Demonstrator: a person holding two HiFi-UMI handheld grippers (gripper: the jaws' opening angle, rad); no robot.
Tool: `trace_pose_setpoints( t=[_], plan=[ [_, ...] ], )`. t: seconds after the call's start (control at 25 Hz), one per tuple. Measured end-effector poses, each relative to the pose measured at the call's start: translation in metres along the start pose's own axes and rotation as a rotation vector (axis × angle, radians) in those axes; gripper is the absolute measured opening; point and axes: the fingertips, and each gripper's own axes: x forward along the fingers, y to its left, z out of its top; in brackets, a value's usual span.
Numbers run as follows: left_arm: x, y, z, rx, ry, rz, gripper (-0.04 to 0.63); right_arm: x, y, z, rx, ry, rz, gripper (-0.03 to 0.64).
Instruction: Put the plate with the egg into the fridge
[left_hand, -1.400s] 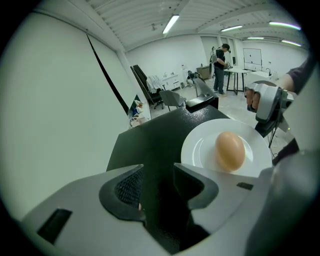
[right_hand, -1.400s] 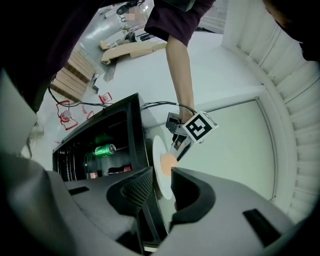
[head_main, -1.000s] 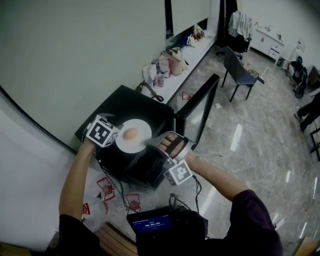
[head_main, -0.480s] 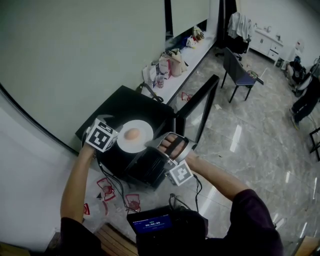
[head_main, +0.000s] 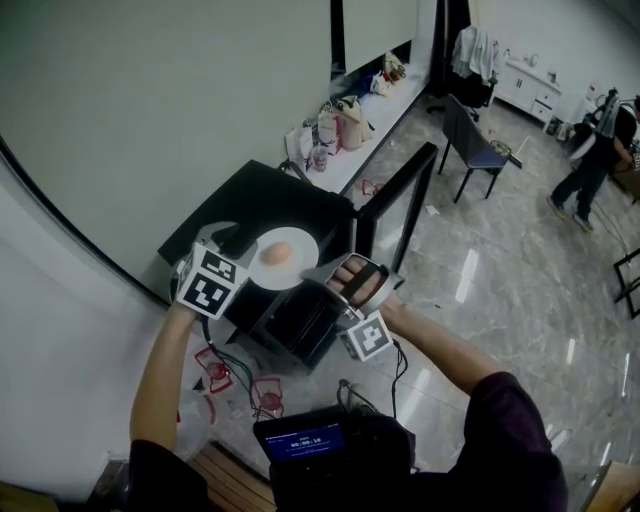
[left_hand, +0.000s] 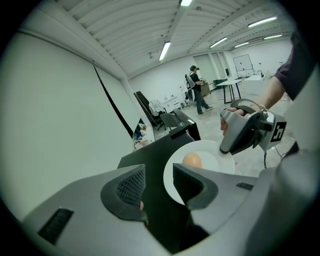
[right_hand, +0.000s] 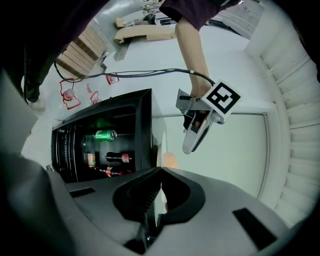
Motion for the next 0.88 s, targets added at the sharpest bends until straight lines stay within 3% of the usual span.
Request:
trace_pose_setpoints(
  t=[0.32,0.6,0.88],
  plan=[
    [-0.036,-0.054,-0.004,0.017,-0.077,-0.002,0.16,-0.01,-0.004,0.017,-0.007,0.071,-0.044,0.014],
    [-0.066,-0.083,0.0,-0.076,-0.163,0.026,0.16,-0.024,-0.008,0.027,0.0,0.082,-0.101,0.014],
    [-0.07,-0.124,0.013,-0.136,-0.177,0.051,0.16,-0.042,-0.008,0.018,-0.003,0.046,-0.152,0.014]
  ],
)
